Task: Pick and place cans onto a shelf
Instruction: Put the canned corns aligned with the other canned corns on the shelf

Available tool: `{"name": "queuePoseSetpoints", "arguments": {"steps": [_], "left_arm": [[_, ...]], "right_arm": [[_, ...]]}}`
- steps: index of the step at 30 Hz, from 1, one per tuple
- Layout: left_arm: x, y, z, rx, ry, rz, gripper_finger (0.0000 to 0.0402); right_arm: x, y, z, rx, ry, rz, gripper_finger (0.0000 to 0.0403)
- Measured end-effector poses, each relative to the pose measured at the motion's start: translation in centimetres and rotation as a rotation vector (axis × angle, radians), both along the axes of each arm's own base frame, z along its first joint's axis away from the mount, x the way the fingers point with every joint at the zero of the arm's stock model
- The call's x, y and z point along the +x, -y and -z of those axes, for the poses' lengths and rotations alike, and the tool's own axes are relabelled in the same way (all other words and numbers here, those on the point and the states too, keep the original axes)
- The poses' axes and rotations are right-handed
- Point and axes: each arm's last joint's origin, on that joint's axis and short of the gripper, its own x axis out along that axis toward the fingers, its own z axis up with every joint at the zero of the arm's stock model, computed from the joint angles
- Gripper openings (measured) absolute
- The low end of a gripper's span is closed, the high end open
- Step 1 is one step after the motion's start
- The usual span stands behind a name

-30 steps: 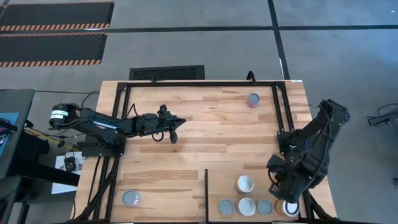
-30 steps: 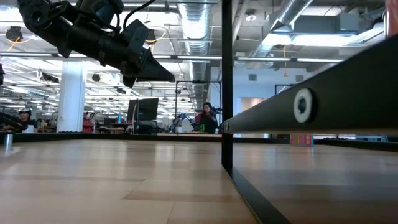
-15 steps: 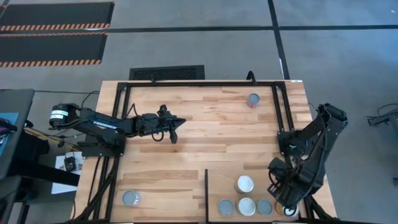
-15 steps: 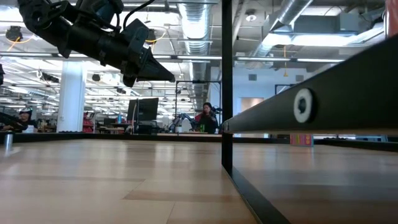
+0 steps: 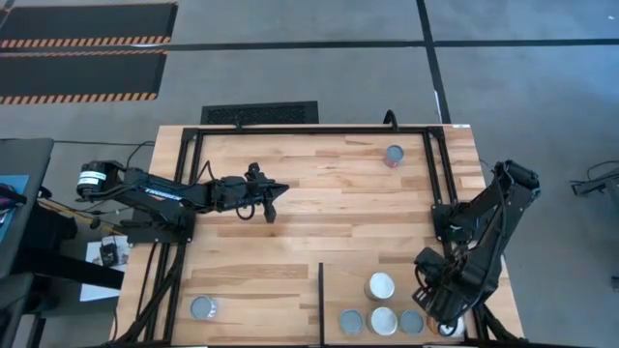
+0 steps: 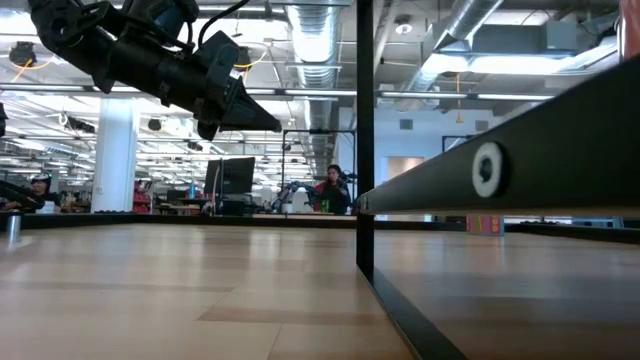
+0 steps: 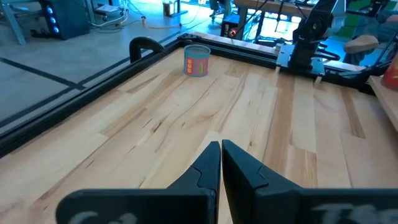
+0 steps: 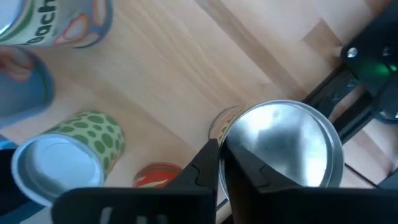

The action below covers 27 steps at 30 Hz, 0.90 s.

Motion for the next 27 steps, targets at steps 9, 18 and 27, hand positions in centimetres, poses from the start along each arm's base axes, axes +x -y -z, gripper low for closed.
{"name": "queuePoseSetpoints", "arguments": {"steps": [9,18,27], "left_arm": [[0.0,0.0,0.0,-0.001,0.001,0.002,0.0004],[0.0,0.0,0.0,-0.002,0.001,0.001,0.0004],[0.0,0.0,0.0,0.000,0.002,-0.001,0.0004]], "right_arm": [[-0.1,-0.1,0.0,0.031,-0.026,-0.006,0.0069],[0.0,-0.3,-1.1,0.069,-0.018,-0.050,0.0072],[1.3,1.5,-2.6,-0.007,-0.018,-0.166,0.0044]]}}
